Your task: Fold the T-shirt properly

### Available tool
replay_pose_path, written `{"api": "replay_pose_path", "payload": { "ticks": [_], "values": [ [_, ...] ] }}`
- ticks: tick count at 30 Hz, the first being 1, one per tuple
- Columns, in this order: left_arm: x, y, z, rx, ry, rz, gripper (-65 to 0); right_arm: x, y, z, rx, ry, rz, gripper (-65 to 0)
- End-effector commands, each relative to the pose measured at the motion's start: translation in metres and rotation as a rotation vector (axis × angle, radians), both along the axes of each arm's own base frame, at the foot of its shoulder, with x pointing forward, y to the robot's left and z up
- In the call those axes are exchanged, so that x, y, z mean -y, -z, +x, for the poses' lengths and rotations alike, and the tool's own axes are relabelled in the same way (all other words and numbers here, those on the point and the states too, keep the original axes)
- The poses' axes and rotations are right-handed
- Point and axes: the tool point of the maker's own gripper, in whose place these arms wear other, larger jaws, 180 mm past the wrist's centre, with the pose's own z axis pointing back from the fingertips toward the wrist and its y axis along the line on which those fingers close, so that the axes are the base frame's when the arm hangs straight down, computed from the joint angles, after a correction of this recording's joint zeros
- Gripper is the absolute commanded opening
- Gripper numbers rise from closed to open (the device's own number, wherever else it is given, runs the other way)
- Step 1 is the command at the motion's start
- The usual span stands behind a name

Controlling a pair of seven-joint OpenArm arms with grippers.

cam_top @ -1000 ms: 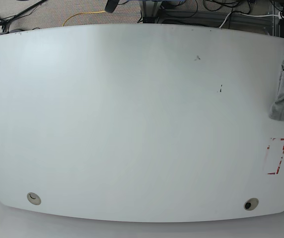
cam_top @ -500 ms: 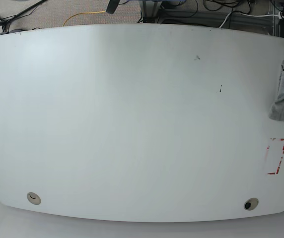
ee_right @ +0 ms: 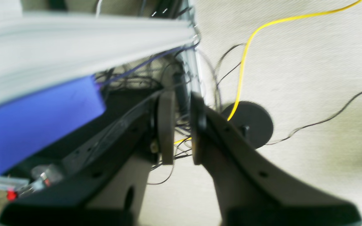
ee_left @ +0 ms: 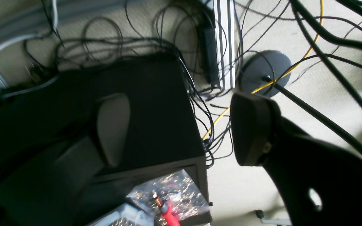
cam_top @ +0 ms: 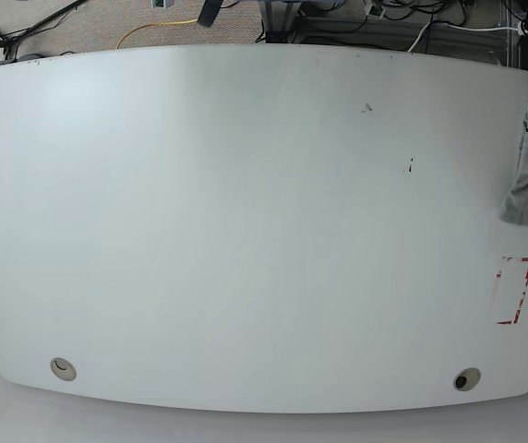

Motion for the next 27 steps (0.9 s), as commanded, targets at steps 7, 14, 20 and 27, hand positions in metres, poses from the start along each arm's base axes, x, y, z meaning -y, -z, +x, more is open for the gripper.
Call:
{"api": "replay_pose_path", "payload": {
  "ticks": [7, 14, 20, 27],
  "values": [
    [-0.006, 0.008, 0.006, -0.098, -0.012, 0.074, -18.5, 0.017, 0.011, 0.018, -0.031, -0.002, -0.040, -57.1],
    [-0.013, 0.010, 0.019, -0.107, -0.010, 0.130, -18.5, 0.017, 0.013, 0.028, -0.027, -0.005, -0.041, -56.6],
    [-0.013, 0.010, 0.020, -0.103, -0.011, 0.130, -18.5, 0.016, 0.013, 0.030, -0.024, -0.005, -0.039, -56.4],
    [-0.022, 0.010, 0.023, -0.082, -0.017, 0.180, -18.5, 0.015, 0.013, 0.030, -0.023, -0.004, -0.038, -56.4]
  ]
}}
